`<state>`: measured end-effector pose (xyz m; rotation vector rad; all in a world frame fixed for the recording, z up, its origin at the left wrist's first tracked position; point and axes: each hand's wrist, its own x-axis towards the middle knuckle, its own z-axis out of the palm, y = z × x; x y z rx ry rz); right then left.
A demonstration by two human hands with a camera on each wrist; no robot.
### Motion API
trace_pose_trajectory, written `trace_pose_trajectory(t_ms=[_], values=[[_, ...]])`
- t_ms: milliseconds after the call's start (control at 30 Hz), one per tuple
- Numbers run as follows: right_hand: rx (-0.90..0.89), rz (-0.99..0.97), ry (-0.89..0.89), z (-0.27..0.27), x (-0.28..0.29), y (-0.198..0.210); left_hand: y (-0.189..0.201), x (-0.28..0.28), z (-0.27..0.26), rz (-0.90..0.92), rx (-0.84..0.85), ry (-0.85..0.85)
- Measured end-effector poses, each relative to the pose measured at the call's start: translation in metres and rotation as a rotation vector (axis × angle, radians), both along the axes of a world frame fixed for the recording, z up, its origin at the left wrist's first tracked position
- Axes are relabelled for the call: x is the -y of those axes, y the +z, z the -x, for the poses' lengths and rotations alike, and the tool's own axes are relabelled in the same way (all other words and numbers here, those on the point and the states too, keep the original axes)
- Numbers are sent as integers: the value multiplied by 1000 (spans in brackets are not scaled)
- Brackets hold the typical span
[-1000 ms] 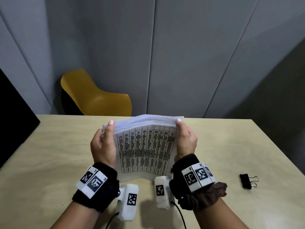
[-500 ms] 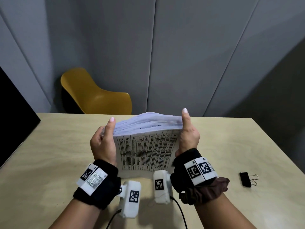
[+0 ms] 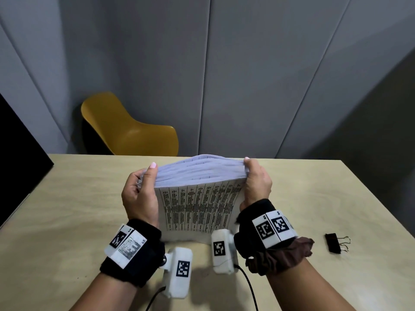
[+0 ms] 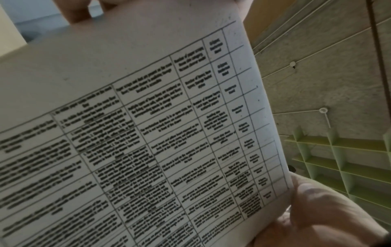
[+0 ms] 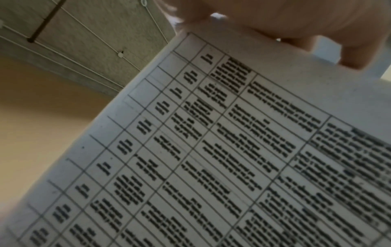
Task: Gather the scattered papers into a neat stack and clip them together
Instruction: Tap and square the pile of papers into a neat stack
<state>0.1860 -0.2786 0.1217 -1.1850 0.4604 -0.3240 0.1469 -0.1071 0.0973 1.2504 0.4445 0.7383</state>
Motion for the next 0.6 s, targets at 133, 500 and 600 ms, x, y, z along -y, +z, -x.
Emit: trace_pose_trajectory(t_ms=[133, 500, 600], values=[[49, 36, 10, 6, -3, -3, 4, 1, 2, -18, 13, -1], [61, 60, 14, 8, -5, -10, 5, 3, 2, 21, -5, -41], [59, 39, -6, 10, -6, -8, 7, 4, 3, -16, 3, -39]])
